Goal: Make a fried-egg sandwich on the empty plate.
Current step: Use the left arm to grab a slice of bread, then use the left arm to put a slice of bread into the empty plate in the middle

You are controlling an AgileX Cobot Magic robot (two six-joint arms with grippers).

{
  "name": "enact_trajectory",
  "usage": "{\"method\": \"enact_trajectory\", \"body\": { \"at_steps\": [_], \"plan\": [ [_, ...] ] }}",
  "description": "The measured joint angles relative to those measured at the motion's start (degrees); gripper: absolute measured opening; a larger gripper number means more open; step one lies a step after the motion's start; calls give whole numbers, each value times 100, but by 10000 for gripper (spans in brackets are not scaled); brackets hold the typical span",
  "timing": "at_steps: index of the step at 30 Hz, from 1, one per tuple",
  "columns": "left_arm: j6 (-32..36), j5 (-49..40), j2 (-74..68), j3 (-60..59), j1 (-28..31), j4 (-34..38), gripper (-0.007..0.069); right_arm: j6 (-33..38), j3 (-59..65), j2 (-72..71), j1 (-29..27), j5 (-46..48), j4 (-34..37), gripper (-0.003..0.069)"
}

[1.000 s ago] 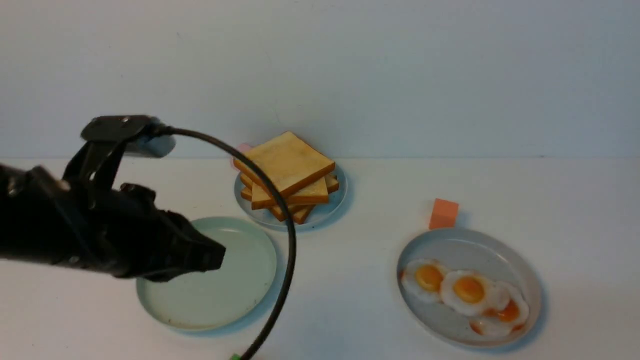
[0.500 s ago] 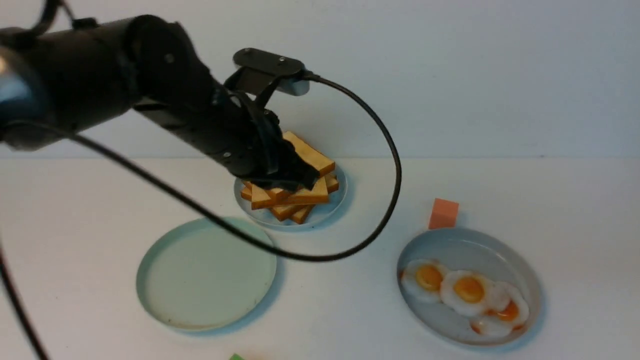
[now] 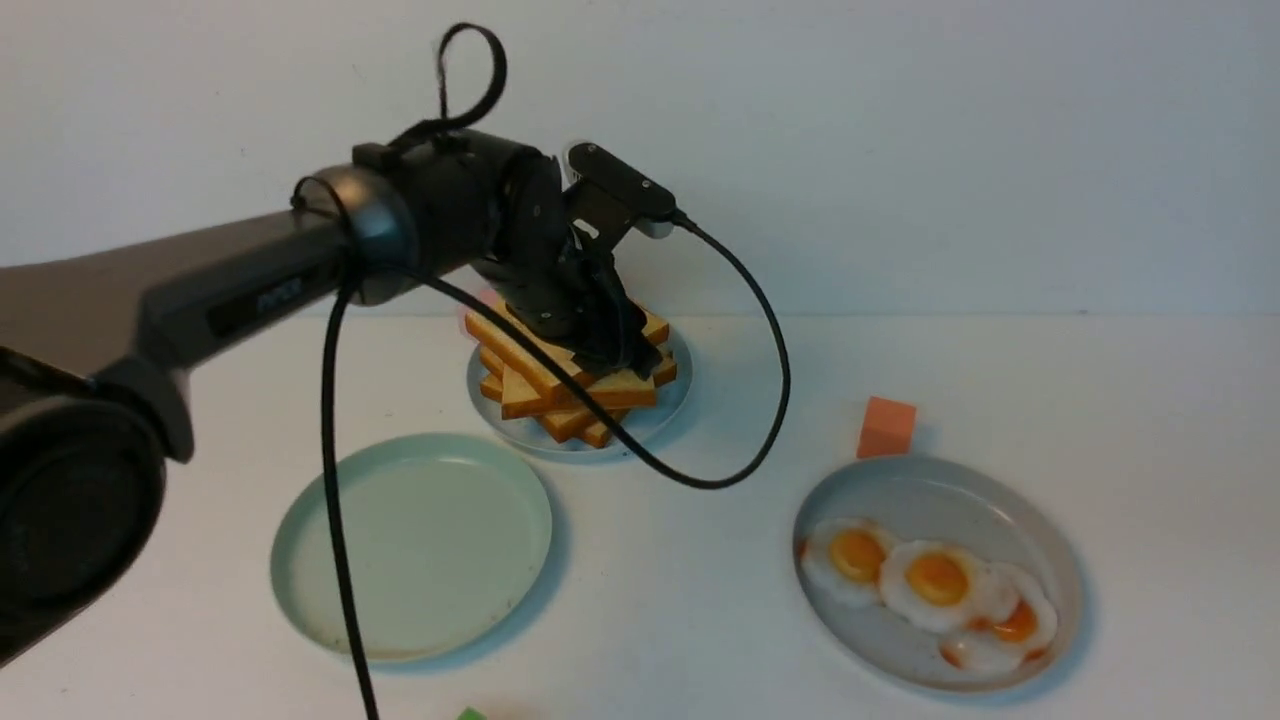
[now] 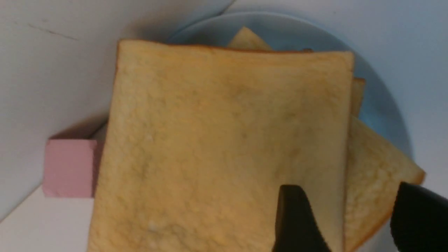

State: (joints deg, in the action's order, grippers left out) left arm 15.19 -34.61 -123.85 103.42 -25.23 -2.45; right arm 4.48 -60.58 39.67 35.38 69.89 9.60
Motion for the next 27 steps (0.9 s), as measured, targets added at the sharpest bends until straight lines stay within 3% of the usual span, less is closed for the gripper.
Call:
{"method": "enact_trajectory", "body": {
  "at_steps": [6,12,13,20,25,27],
  "plan": [
    [-347,354,-356,24,0,-548,409,-21,0,0,0,-24,0,4],
    [-564,510,-461,66,-10,-773,325,-77,-7,0,0,-112,60,5],
    [-602,510,-469,74,-23,-800,282,-90,-7,0,0,-112,104,6],
    [-602,321,-263,67,-98,-874,257,-94,-7,0,0,-112,175,6],
    [-652,-355,472,27,-264,-887,83,-94,-7,0,0,-123,181,8],
    [-664,-703,952,-42,-350,-842,74,-94,-7,0,0,-133,188,8]
  ]
}}
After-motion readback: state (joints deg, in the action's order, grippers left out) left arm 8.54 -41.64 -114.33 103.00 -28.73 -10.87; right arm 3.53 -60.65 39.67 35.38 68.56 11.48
